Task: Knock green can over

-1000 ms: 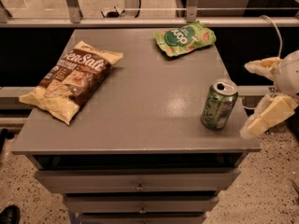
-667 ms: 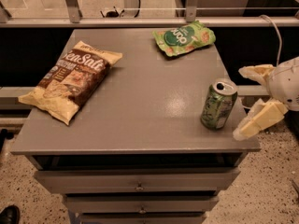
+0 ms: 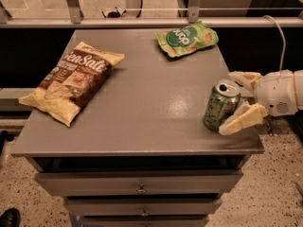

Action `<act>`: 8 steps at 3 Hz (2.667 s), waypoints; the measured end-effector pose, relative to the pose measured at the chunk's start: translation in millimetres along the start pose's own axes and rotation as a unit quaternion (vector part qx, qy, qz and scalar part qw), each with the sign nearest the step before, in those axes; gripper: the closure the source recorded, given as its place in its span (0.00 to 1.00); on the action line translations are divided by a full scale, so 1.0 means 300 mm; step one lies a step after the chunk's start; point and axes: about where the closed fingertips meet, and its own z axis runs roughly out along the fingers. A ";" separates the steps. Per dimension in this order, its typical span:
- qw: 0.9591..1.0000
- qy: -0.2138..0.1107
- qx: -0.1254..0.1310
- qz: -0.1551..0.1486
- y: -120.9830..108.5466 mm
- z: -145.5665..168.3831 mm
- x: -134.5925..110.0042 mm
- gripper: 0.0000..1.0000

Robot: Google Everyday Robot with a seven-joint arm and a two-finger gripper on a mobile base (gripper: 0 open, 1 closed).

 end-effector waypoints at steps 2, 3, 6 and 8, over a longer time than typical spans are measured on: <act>0.994 -0.099 -0.042 -0.015 -0.024 0.227 -0.210 0.00; 0.985 -0.144 -0.087 -0.043 0.016 0.348 -0.404 0.00; 0.975 -0.153 -0.139 -0.078 0.065 0.410 -0.502 0.00; 0.988 -0.110 -0.074 -0.083 -0.109 0.212 -0.368 0.00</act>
Offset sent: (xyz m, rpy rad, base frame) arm 0.0652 0.1575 0.0491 0.2886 -0.1012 0.2436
